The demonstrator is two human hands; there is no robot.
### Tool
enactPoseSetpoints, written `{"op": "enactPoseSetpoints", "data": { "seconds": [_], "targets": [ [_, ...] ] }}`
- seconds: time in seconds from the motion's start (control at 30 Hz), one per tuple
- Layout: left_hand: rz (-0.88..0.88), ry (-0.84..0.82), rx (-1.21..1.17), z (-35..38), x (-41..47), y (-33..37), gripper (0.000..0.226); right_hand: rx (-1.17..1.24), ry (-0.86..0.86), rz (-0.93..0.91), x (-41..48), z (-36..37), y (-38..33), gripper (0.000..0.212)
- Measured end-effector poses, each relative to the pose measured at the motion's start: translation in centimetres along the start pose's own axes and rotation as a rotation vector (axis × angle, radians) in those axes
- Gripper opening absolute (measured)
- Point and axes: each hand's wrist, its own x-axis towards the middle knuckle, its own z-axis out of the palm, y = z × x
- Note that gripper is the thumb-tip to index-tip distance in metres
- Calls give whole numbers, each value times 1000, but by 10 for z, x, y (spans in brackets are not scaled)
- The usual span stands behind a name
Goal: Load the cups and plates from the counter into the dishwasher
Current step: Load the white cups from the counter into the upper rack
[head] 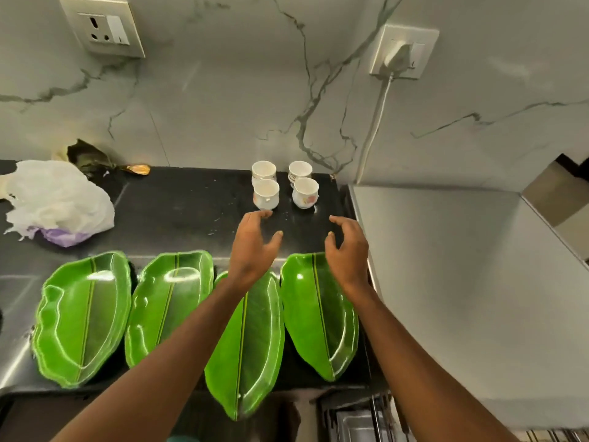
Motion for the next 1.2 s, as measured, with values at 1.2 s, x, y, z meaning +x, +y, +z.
{"op": "enactPoseSetpoints", "data": {
  "seconds": [1.2],
  "targets": [
    [-293,159,-158,40,76,-35,67,114,-90,186,95,72,41,68]
  ]
}}
